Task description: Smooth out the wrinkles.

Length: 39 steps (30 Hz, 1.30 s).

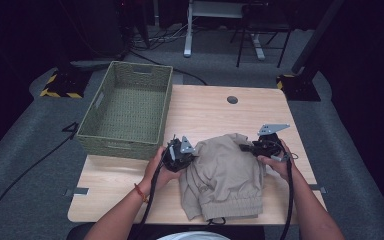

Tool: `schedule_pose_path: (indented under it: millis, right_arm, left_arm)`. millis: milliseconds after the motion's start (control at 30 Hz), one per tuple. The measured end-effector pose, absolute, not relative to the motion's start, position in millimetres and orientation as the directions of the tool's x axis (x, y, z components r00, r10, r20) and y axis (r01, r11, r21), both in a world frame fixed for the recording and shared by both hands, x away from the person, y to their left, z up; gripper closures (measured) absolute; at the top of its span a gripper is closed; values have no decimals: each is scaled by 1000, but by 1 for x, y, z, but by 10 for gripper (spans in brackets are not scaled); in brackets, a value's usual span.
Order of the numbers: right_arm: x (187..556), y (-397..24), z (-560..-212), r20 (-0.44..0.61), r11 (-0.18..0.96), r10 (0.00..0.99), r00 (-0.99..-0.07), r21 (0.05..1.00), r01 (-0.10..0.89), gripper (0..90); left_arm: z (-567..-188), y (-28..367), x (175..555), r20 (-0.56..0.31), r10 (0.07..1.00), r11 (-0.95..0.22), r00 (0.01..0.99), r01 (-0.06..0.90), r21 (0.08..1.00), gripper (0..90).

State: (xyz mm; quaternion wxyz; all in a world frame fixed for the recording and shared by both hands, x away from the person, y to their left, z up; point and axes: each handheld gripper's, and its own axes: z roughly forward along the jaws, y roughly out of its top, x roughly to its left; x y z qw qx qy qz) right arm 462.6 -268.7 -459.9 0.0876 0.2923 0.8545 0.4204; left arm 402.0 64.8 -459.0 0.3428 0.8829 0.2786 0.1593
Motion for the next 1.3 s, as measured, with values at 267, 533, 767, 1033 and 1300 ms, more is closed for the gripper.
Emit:
schedule_pose_path:
  millis: [267, 533, 767, 1033, 1300]
  right_arm:
    - [461, -278, -438, 34, 443, 580, -814, 826, 350, 819]
    - [460, -270, -425, 5, 469, 576, -817, 817, 335, 818]
    - [491, -261, -439, -36, 496, 650, -759, 777, 388, 817]
    - [462, -279, -398, -55, 405, 620, -782, 876, 260, 782]
    - [417, -287, -412, -85, 454, 499, -862, 873, 176, 797]
  left_arm:
    - [-443, 62, 404, 143, 624, -579, 768, 332, 745, 831]
    - [-439, 61, 408, 157, 634, -589, 757, 340, 733, 829]
    - [-447, 33, 439, 269, 687, -631, 675, 370, 682, 832]
    - [-422, 50, 416, 304, 670, -608, 677, 267, 747, 797]
    - [-434, 61, 397, 295, 622, -635, 725, 248, 731, 806]
